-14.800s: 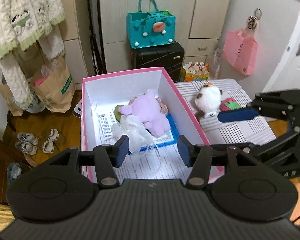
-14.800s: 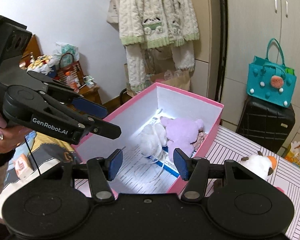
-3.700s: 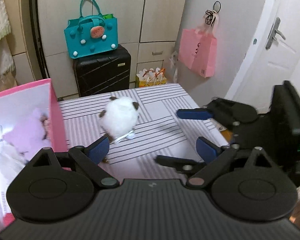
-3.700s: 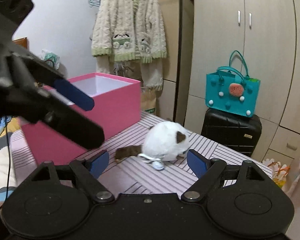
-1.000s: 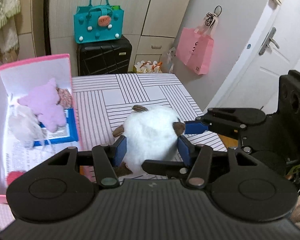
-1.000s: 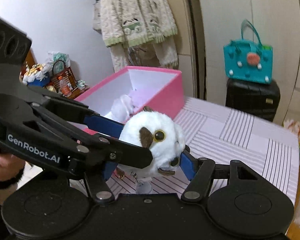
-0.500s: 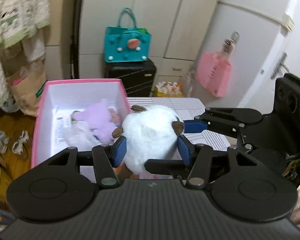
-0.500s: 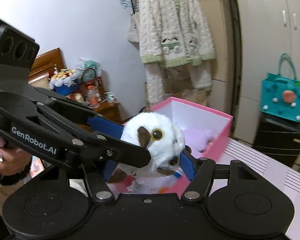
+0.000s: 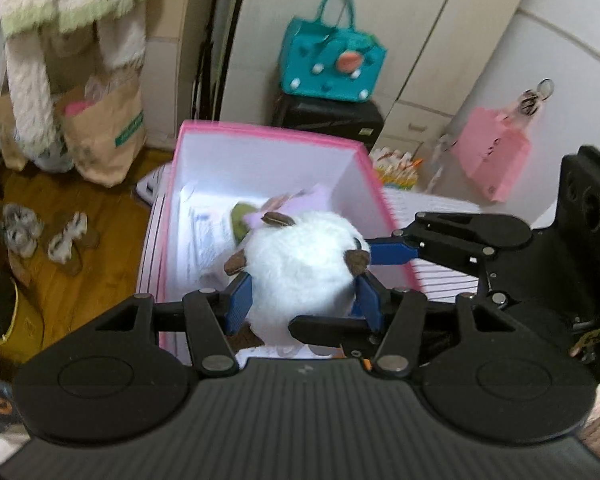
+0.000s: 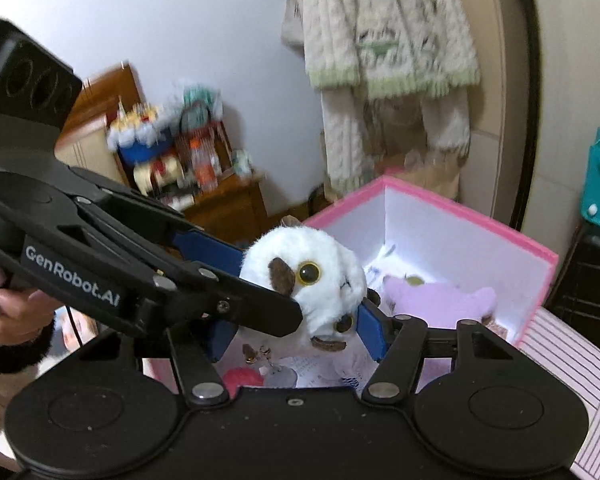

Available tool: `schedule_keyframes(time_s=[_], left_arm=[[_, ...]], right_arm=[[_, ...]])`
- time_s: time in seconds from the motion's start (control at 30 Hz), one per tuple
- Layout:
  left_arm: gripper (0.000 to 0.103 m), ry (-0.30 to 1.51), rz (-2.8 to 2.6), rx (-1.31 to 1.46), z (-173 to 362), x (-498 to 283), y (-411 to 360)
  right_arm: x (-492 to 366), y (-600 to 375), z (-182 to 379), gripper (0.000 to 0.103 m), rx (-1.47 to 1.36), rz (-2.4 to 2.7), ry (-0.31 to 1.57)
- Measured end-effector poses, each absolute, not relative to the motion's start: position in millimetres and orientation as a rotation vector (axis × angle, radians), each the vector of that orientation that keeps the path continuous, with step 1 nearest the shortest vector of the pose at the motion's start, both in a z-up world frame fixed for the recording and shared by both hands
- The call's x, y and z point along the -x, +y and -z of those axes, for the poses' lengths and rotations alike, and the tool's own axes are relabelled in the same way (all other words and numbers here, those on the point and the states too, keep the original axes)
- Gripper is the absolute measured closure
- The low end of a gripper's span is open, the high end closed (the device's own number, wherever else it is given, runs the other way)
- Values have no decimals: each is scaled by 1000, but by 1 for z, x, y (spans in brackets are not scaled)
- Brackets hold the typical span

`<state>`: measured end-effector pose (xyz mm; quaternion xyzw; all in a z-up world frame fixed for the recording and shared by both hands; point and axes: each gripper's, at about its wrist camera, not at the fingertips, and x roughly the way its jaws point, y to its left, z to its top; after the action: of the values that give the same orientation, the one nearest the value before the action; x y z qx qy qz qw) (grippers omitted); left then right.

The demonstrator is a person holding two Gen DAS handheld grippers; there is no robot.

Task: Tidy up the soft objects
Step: 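Lift the white-brown plush with both grippers and carry it over the box, then lower the plush into the box and open both grippers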

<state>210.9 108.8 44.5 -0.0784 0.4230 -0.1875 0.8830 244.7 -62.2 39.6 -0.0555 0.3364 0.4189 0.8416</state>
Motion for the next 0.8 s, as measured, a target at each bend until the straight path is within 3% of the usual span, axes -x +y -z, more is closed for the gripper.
schedule_keyframes(time_s=[0.3, 0.8], left_arm=[[47, 990, 402, 173, -6, -230, 122], [38, 874, 322, -4, -11, -200, 115]], right_arm=[[-251, -40, -17, 36, 208, -860, 821], [-220, -64, -19, 32, 199, -743, 773]])
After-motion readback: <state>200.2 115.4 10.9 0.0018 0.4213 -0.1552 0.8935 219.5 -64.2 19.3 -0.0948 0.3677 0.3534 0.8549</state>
